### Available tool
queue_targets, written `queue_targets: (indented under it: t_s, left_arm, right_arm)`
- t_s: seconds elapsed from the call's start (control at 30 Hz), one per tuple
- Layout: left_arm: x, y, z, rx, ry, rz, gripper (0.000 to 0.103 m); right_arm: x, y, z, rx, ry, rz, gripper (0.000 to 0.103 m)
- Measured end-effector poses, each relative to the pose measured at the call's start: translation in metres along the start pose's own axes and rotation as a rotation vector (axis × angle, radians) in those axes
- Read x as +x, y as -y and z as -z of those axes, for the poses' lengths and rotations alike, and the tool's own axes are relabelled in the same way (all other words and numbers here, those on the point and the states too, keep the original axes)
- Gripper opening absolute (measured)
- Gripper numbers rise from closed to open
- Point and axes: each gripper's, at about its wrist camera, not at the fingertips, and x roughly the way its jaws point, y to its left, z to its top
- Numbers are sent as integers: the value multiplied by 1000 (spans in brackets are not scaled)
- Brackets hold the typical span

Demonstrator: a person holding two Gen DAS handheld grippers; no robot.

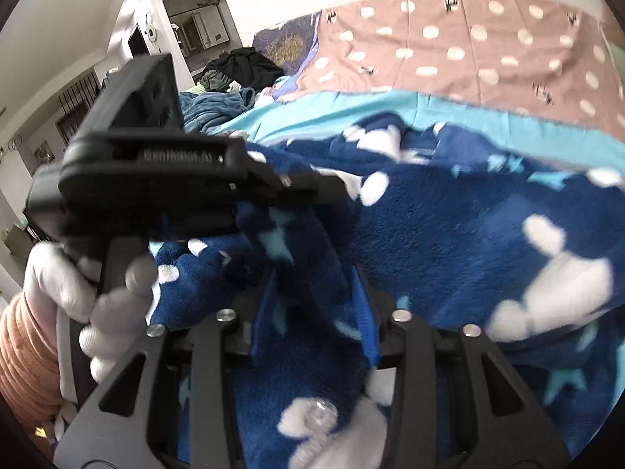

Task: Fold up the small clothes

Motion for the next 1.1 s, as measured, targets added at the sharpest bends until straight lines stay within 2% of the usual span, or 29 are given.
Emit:
queue_targets:
  t_s: [0.03, 0.13, 0.2, 0.27, 0.33, 0.4, 0.43, 0.5, 0.6, 0.63, 0.7, 0.8, 0.87, 0.93, 0.97, 1.0, 1.03, 1.07, 1.1]
  left_arm:
    - [-12, 11, -6, 40, 27, 2, 17]
    - [-54, 38, -26, 138, 120, -1, 17]
    - [-84, 49, -37, 193, 182, -18, 17]
    - [-103, 52, -43, 237, 214, -53, 17]
    - [-112, 42, -47, 257, 224, -133, 18]
    - [-107, 21, -45, 239, 200, -217, 18]
    - [-100, 8, -42, 227, 184, -265, 19]
    - [-87, -18, -35, 204, 149, -364, 21]
    - [-78, -51, -22, 174, 114, -525, 22]
    - [-80, -58, -19, 159, 114, -540, 24]
    - [-88, -63, -15, 138, 133, -519, 26]
    - [-91, -47, -9, 181, 163, -463, 34]
    - [-76, -31, -4, 241, 136, -432, 39]
    - [-48, -26, 2, 273, 71, -449, 42]
    - [-37, -28, 7, 279, 32, -470, 42]
    - [-18, -35, 14, 297, -18, -526, 43]
    - [-12, -37, 19, 347, 3, -549, 44]
    - [-9, -35, 25, 395, 25, -566, 45]
    - [-10, -34, 26, 398, 28, -573, 45]
  right_arm:
    - [-12, 2, -2, -17, 22, 19, 51]
    - [-43, 20, -4, -11, 60, 41, 55]
    - [-58, 38, -1, 27, 60, 43, 57]
    - [-63, 64, 7, 96, 23, 54, 57]
    - [-57, 87, 19, 172, -35, 115, 57]
    - [-48, 106, 31, 255, -99, 180, 57]
    - [-43, 117, 39, 309, -127, 214, 54]
    - [-46, 128, 45, 379, -115, 208, 44]
    - [-55, 120, 39, 368, -86, 209, 44]
    - [-58, 112, 36, 338, -76, 205, 38]
    - [-59, 97, 31, 288, -70, 167, 27]
    - [-49, 85, 28, 264, -79, 82, 22]
    - [-31, 82, 23, 279, -97, 59, 22]
    - [-13, 87, 23, 324, -98, 98, 22]
    - [-7, 93, 23, 352, -75, 137, 17]
    - [-6, 97, 23, 366, -54, 163, 11]
    - [-7, 105, 24, 389, -26, 238, 0]
    - [-12, 115, 28, 439, -10, 321, 0]
    - [-18, 124, 32, 495, 2, 348, 0]
